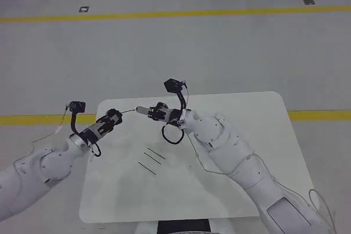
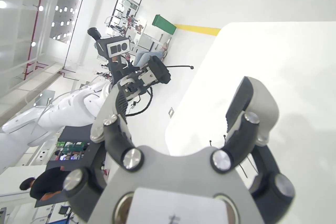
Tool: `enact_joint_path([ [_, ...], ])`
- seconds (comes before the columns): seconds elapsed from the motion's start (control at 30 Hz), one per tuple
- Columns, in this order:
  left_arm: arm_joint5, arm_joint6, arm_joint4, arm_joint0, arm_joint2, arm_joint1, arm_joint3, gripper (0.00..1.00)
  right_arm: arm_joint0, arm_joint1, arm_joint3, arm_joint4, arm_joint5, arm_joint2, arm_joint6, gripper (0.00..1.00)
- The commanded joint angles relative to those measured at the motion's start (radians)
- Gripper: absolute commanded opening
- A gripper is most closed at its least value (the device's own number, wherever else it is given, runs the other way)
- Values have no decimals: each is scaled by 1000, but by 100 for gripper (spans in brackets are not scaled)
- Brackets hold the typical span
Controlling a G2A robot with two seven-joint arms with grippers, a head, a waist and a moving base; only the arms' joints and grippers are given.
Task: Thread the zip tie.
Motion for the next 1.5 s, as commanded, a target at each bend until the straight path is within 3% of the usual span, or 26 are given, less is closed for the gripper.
enact_joint_path([
  [0.0,0,-52,-84,7,-20,-3,2,0,1,-1,13,6,-6,-2,-1,100],
  [0.17,0,-171,-240,32,-77,-15,9,0,-1,-4,31,30,-16,-6,5,100],
  [0.43,0,-171,-240,32,-77,-15,9,0,-1,-4,31,30,-16,-6,5,100],
  [0.53,35,-181,-279,37,-77,-23,19,0,-1,-4,31,30,-16,-6,5,100],
  [0.77,40,-346,-526,36,-100,-46,68,0,-1,-4,31,30,-16,-6,5,100],
  [1.0,24,-462,-648,39,-128,-61,115,0,-1,-4,31,30,-16,-6,5,100],
  [1.1,27,-456,-621,41,-137,-64,123,0,-1,-4,31,30,-16,-6,5,100],
  [1.17,18,-418,-549,42,-143,-66,122,0,-1,-4,31,30,-16,-6,5,100],
  [1.27,3,-264,-321,48,-150,-68,103,0,-1,-4,31,30,-16,-6,5,100],
  [1.37,0,-119,-136,69,-159,-73,43,0,-1,-4,31,30,-16,-6,5,100],
  [1.47,0,-13,79,99,-165,-75,3,0,-1,-4,31,30,-16,-6,5,100],
])
